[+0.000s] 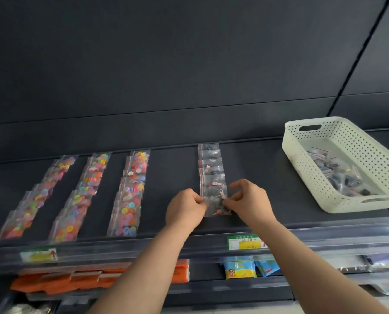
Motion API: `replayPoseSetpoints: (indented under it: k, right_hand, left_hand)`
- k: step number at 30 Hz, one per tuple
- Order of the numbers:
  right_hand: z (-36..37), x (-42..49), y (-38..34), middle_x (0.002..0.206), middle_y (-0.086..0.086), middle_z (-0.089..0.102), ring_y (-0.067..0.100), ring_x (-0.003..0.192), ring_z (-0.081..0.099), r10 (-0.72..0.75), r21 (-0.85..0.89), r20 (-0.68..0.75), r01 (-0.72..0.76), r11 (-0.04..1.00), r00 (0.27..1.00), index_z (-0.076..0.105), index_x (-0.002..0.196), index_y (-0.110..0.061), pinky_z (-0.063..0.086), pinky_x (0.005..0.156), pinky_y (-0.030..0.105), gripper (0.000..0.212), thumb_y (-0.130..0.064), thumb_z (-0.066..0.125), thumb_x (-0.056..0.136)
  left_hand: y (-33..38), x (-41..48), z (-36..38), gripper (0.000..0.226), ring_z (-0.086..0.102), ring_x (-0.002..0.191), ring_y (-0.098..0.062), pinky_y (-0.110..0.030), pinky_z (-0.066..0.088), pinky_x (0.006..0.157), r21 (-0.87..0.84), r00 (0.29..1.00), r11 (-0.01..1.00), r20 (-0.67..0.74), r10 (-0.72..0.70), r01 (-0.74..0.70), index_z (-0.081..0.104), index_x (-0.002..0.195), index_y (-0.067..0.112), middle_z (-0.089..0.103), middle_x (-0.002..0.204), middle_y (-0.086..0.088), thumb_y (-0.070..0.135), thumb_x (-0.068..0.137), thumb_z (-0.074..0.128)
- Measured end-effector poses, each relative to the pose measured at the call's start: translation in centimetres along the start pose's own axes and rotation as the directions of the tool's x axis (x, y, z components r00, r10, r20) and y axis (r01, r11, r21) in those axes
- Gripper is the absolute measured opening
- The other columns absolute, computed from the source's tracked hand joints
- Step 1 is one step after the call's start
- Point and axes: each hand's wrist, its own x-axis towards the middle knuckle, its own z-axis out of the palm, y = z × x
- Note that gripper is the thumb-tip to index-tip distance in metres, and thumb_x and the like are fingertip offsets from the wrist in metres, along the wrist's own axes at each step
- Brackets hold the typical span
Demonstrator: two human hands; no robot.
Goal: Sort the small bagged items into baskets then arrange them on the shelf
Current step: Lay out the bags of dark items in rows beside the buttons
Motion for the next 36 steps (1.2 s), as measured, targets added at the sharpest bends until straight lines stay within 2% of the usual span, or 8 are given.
replayPoseSetpoints:
  k: [4, 9, 13, 19, 22, 25, 31, 36]
  right_hand:
    - [-0.7, -0.1, -0.3, 0.084, -0.010, 0.065, 0.010, 0.080, 0.062, -0.040, -0.149, -0.021, 0.036, 0.988, 0.999, 0.064, 0.104, -0.023, 0.049, 0.068, 0.022, 0.025, -0.035, 0.071, 0.083]
    - [-4.2, 0.1, -0.4, 0.106, -0.009, 0.065, 0.019, 0.096, 0.061, -0.151, -0.441, -0.166, 0.064, 0.895, 0.975, 0.064, 0.108, -0.032, 0.043, 0.069, 0.027, 0.019, -0.032, 0.056, 0.091]
    - [-8.6, 0.3, 1.4, 0.105, -0.005, 0.066, 0.021, 0.101, 0.058, -0.231, -0.494, -0.304, 0.055, 0.867, 0.924, 0.065, 0.109, -0.029, 0.040, 0.065, 0.029, 0.021, -0.024, 0.052, 0.093]
    - [-16.3, 1.8, 7.5, 0.108, -0.004, 0.067, 0.022, 0.098, 0.059, -0.163, -0.494, -0.389, -0.056, 0.868, 0.907, 0.066, 0.108, -0.031, 0.040, 0.065, 0.029, 0.030, -0.014, 0.046, 0.094]
    - [-19.2, 2.9, 10.4, 0.104, -0.006, 0.067, 0.021, 0.090, 0.061, -0.061, -0.495, -0.336, -0.121, 0.860, 0.940, 0.066, 0.107, -0.032, 0.047, 0.067, 0.030, 0.033, -0.011, 0.049, 0.090]
    - [-21.0, 3.5, 12.7, 0.101, -0.011, 0.067, 0.017, 0.088, 0.062, -0.002, -0.453, -0.227, -0.104, 0.885, 0.974, 0.067, 0.102, -0.034, 0.053, 0.068, 0.031, 0.033, -0.009, 0.055, 0.084]
    - [-22.5, 5.7, 13.7, 0.110, -0.006, 0.064, 0.014, 0.089, 0.060, -0.183, -0.537, -0.004, 0.152, 0.830, 0.983, 0.069, 0.104, -0.030, 0.055, 0.079, 0.033, 0.018, -0.023, 0.062, 0.089]
    - [-21.8, 7.1, 13.4, 0.127, -0.005, 0.049, 0.014, 0.100, 0.052, -0.148, -0.609, 0.151, 0.210, 0.765, 0.977, 0.068, 0.105, -0.040, 0.053, 0.085, 0.033, 0.027, -0.020, 0.063, 0.088]
  left_hand:
    - [0.0, 0.6, -0.2, 0.022, 0.064, 0.074, -0.016, -0.028, 0.047, 0.058, -0.018, 0.999, 1.000, -0.032, 0.015, -0.016, 0.056, 0.093, 0.022, 0.067, 0.079, 0.005, 0.039, 0.087, 0.068]
    - [3.2, 1.0, -0.8, 0.016, 0.065, 0.088, -0.018, -0.034, 0.054, 0.077, -0.157, 0.993, 0.980, -0.027, 0.119, -0.122, 0.056, 0.100, 0.022, 0.065, 0.085, 0.009, 0.032, 0.090, 0.064]
    - [7.9, 0.3, 1.1, 0.014, 0.066, 0.089, -0.018, -0.036, 0.055, 0.084, -0.292, 0.978, 0.939, 0.047, 0.201, -0.179, 0.060, 0.101, 0.024, 0.063, 0.086, 0.012, 0.030, 0.089, 0.066]
    - [15.1, -1.9, 6.1, 0.022, 0.067, 0.093, -0.017, -0.036, 0.055, 0.084, -0.320, 0.938, 0.918, 0.174, 0.301, -0.235, 0.061, 0.114, 0.025, 0.069, 0.098, 0.005, 0.023, 0.093, 0.058]
    - [17.7, -2.6, 8.3, 0.032, 0.067, 0.095, -0.017, -0.040, 0.057, 0.085, -0.335, 0.931, 0.916, 0.207, 0.300, -0.221, 0.057, 0.127, 0.027, 0.067, 0.108, 0.005, 0.021, 0.095, 0.051]
    - [19.6, -3.3, 9.9, 0.039, 0.068, 0.089, -0.013, -0.030, 0.056, 0.073, -0.369, 0.926, 0.910, 0.242, 0.289, -0.188, 0.052, 0.136, 0.025, 0.067, 0.105, 0.007, 0.015, 0.099, 0.046]
    - [21.9, -4.5, 11.2, 0.042, 0.067, 0.085, -0.010, -0.025, 0.053, 0.073, -0.422, 0.932, 0.897, 0.256, 0.256, -0.131, 0.049, 0.139, 0.026, 0.066, 0.098, 0.015, 0.013, 0.099, 0.050]
    - [21.8, -4.7, 10.9, 0.039, 0.067, 0.088, -0.010, -0.028, 0.055, 0.077, -0.402, 0.954, 0.910, 0.221, 0.203, -0.101, 0.051, 0.136, 0.023, 0.065, 0.104, 0.011, 0.013, 0.098, 0.050]
